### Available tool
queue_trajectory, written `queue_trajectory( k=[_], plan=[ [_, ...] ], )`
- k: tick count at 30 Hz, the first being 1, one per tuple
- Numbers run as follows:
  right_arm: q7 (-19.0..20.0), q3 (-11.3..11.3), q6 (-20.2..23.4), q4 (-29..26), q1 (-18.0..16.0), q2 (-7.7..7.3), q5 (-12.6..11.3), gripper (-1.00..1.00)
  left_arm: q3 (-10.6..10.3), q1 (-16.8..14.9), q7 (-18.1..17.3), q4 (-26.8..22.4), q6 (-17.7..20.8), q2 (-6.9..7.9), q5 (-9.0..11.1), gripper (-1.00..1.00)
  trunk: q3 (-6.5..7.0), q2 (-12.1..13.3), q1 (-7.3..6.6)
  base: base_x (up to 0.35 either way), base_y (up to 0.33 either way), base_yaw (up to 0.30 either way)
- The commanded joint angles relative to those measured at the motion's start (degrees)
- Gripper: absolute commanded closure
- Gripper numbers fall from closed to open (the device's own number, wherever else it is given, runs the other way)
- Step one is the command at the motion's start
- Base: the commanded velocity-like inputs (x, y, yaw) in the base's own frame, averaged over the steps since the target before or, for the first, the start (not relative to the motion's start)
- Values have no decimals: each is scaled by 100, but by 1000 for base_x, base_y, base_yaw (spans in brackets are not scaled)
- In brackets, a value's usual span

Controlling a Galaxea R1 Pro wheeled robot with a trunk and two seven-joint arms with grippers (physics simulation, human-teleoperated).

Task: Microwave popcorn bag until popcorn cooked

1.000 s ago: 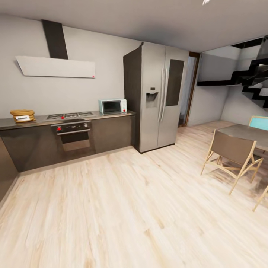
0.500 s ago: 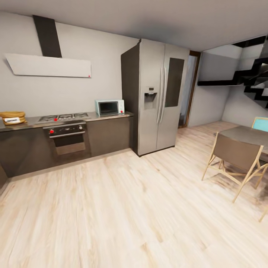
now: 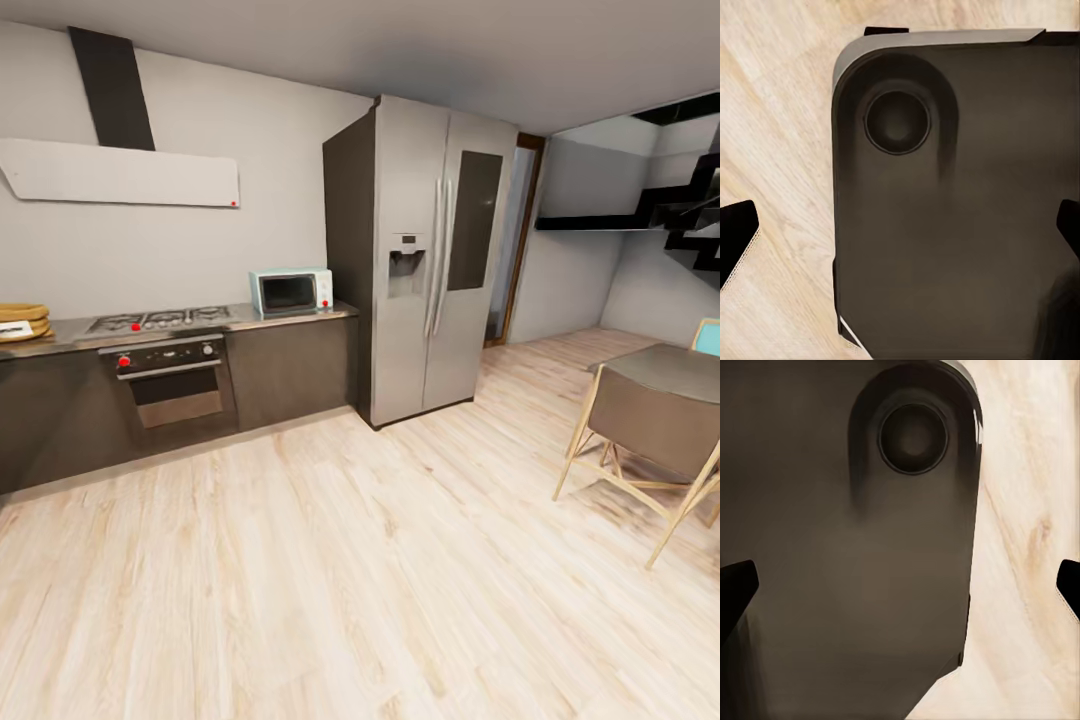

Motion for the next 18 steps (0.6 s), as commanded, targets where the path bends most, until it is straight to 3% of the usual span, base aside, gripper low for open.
queue_trajectory(
  k=[1,18],
  plan=[
    [-1,1,-18,1,-1,0,3,-100,-1,0,4,1,-16,0,16,-100,-4,-2,3,323,0,0],
    [-1,1,-18,1,-1,0,3,-100,-1,1,3,1,-24,0,16,-100,-4,-2,3,324,0,0]
  ],
)
